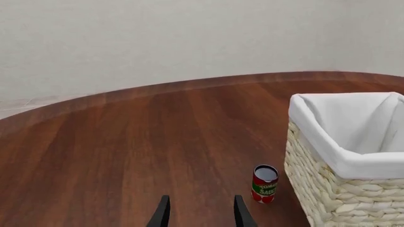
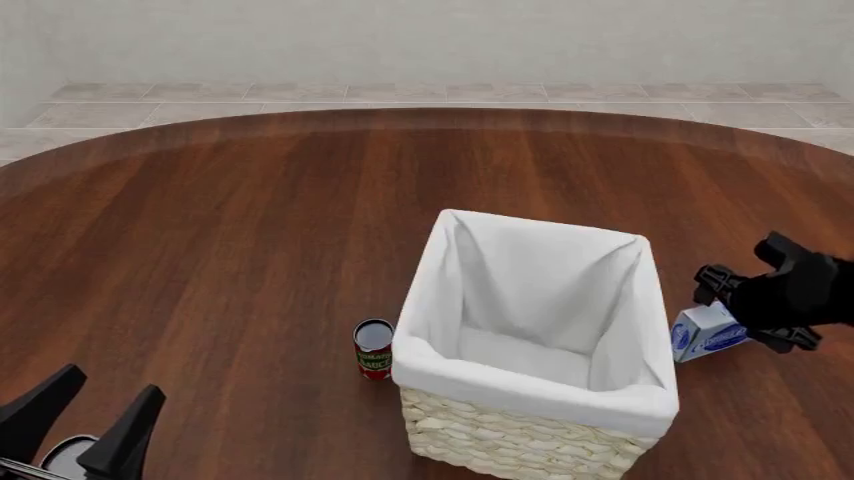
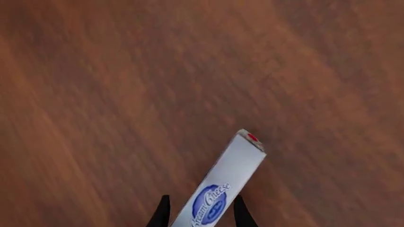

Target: Pick up the cream cheese box, and put it in the basket.

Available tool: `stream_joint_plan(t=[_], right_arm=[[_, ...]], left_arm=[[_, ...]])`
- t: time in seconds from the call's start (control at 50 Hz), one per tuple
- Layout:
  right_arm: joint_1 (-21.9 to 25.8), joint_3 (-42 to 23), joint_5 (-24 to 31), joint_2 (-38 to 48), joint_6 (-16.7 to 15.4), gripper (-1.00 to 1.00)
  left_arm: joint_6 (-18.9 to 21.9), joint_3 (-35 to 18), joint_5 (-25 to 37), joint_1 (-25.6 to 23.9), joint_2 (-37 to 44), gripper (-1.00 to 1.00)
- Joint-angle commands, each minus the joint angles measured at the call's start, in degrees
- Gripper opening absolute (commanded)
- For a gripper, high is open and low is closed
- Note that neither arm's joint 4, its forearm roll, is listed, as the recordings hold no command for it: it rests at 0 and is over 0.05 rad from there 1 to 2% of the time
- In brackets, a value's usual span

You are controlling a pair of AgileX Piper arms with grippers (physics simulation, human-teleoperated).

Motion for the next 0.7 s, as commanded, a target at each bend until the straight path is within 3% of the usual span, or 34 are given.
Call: stream_joint_plan(t=[0.02,0.08,0.14,0.16,0.2,0.22,0.24,0.26,0.4,0.7], right_arm=[[-0.06,3.66,-2.97,4.87,2.26,1.0],[0.53,3.92,-3.51,5.21,2.76,1.0],[2.37,5.28,-4.92,6.1,5.89,1.0],[1.88,4.89,-4.72,6.12,4.07,1.0],[2.71,5.91,-5.85,6.17,6.59,1.0],[2.75,5.57,-5.66,5.98,4.99,1.0],[2.73,6.03,-6.22,5.77,6.13,1.0],[2.58,6.12,-6.37,5.9,6.36,-1.0],[0.89,5.91,-6.55,4.79,4.8,-1.0],[0.7,5.46,-4.6,0.26,4.84,-1.0]], left_arm=[[0.09,0.41,-0.7,-0.17,0.46,1.0],[0.06,0.35,-0.37,-0.14,0.2,1.0],[0.06,0.33,-0.81,-0.06,0.7,1.0],[0.04,0.33,-0.83,-0.05,0.76,1.0],[0.09,0.29,-0.82,-0.08,0.78,1.0],[0.07,0.29,-0.82,-0.07,0.78,1.0],[0.1,0.31,-0.81,-0.08,0.74,1.0],[0.12,0.32,-0.82,-0.07,0.76,1.0],[0.13,0.32,-0.85,-0.07,0.76,1.0],[0.24,-0.02,-0.48,-0.13,0.67,1.0]])
